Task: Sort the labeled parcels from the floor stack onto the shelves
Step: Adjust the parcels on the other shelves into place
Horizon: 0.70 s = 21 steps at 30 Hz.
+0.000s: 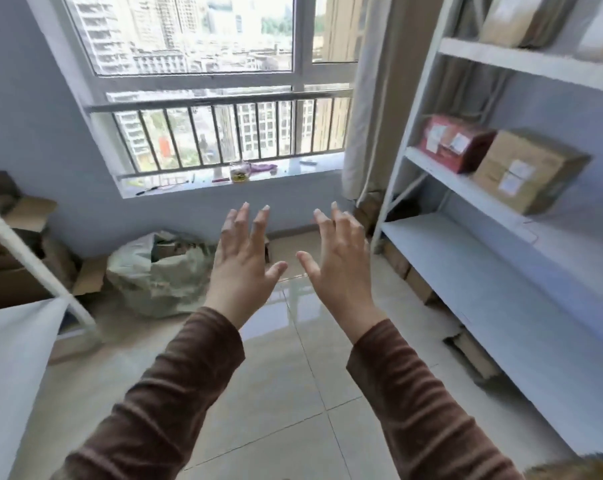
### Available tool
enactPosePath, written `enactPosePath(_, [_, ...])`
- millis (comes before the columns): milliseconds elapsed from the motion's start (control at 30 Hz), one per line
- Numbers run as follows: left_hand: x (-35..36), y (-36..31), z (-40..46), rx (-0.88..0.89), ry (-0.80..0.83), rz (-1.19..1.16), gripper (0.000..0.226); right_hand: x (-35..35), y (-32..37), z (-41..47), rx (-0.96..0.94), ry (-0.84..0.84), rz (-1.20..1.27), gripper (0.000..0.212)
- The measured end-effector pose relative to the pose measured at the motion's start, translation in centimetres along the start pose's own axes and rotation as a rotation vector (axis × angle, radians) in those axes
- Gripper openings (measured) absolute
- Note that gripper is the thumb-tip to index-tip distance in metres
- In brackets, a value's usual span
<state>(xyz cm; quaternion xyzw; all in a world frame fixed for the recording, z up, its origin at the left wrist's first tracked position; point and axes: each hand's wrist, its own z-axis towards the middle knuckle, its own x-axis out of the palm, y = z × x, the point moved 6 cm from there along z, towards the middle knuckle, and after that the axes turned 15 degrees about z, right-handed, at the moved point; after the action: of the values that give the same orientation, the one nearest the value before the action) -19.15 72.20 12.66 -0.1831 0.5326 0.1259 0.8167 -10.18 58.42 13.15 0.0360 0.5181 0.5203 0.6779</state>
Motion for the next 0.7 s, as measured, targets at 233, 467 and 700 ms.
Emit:
enactPosePath(233, [7.1, -8.0, 10.8, 0.192, 0.07, -0.044, 0.094, -2.6, -10.5, 5.9, 0.188, -0.062, -0.113, 0.072])
enactPosePath(467, [12.8, -13.1, 22.8, 0.365, 0.1, -0.071, 0.093, -4.2, -17.8, 14.1, 0.318, -0.15, -0.216, 0.072])
enactPosePath(700, [18.6, -21.4, 30.5, 0.545, 0.152, -0.109, 0.094, -7.2, -27.0, 17.7, 0.504, -0.2, -0.282, 0.073])
